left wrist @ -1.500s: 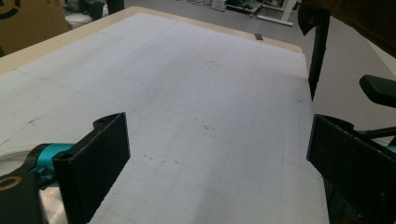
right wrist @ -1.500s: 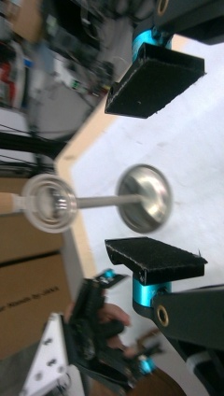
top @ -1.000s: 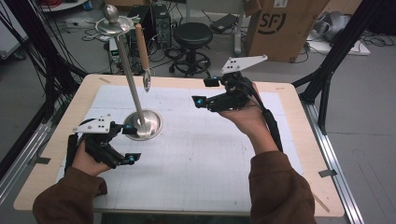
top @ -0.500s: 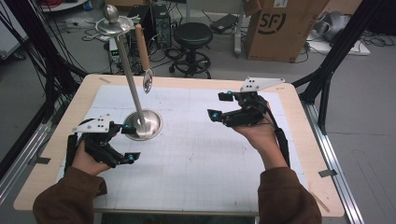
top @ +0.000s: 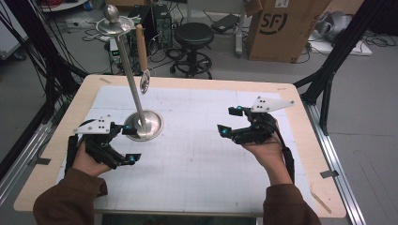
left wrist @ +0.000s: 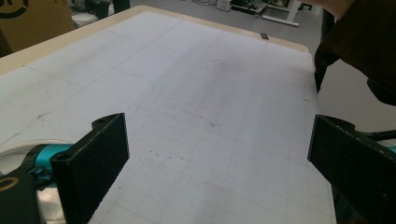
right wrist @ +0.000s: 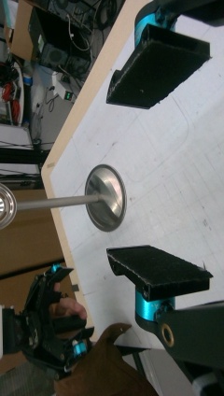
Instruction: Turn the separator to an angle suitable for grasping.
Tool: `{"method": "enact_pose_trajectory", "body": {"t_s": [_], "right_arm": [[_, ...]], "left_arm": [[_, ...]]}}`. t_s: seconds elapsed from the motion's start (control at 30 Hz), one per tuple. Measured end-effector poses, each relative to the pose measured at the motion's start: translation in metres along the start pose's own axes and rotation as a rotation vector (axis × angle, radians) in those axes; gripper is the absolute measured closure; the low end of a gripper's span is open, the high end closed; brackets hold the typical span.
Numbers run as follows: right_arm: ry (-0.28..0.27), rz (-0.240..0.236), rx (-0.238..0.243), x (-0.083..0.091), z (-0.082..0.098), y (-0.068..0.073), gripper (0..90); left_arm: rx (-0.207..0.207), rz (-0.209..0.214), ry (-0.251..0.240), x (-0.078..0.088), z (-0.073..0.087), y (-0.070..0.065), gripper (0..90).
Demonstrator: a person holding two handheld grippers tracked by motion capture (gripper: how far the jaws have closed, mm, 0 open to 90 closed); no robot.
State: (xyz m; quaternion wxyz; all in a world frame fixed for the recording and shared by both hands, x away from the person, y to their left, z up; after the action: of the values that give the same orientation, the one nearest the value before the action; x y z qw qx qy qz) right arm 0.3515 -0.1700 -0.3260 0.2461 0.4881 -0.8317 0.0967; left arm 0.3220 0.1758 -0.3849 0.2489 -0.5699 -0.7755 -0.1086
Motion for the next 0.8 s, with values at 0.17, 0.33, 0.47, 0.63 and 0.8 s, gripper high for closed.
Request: {"method": "enact_pose_trajectory", "body": {"t_s": [0.17, 0.33, 0.47, 0.63, 0.8], "right_arm": [[-0.023, 0.004, -0.009, 0.004, 0.013, 0.002, 20.8], [-0.025, 0.011, -0.027, 0.006, 0.025, 0.0, 20.8], [-0.027, 0.011, -0.03, 0.005, 0.034, 0.0, 20.7], [-0.03, 0.011, -0.045, 0.003, 0.045, 0.0, 20.7], [-0.023, 0.014, -0.054, 0.004, 0.051, 0.001, 20.6]], "left_arm": [[0.007, -0.003, -0.004, 0.0, 0.001, 0.001, 5.9], [0.009, -0.003, -0.003, 0.0, 0.001, 0.001, 5.9], [0.013, -0.01, 0.0, -0.001, 0.003, 0.002, 5.9], [0.015, -0.012, 0.0, -0.002, 0.003, 0.004, 5.9], [0.017, -0.011, -0.004, -0.002, 0.003, 0.004, 5.9]]}}
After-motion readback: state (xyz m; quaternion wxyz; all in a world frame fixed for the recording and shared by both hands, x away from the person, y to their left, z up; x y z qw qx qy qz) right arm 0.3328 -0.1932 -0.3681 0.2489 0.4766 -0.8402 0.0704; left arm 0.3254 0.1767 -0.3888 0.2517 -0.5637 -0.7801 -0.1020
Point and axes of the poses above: each handheld gripper's, and its own axes: x roughly backward along the jaws, z roughly out of its underside, y roughly to its left, the point moved 6 cm from there along -x, roughly forward along the jaws, and after that the axes turned 10 degrees about y, right-handed, at the moved point
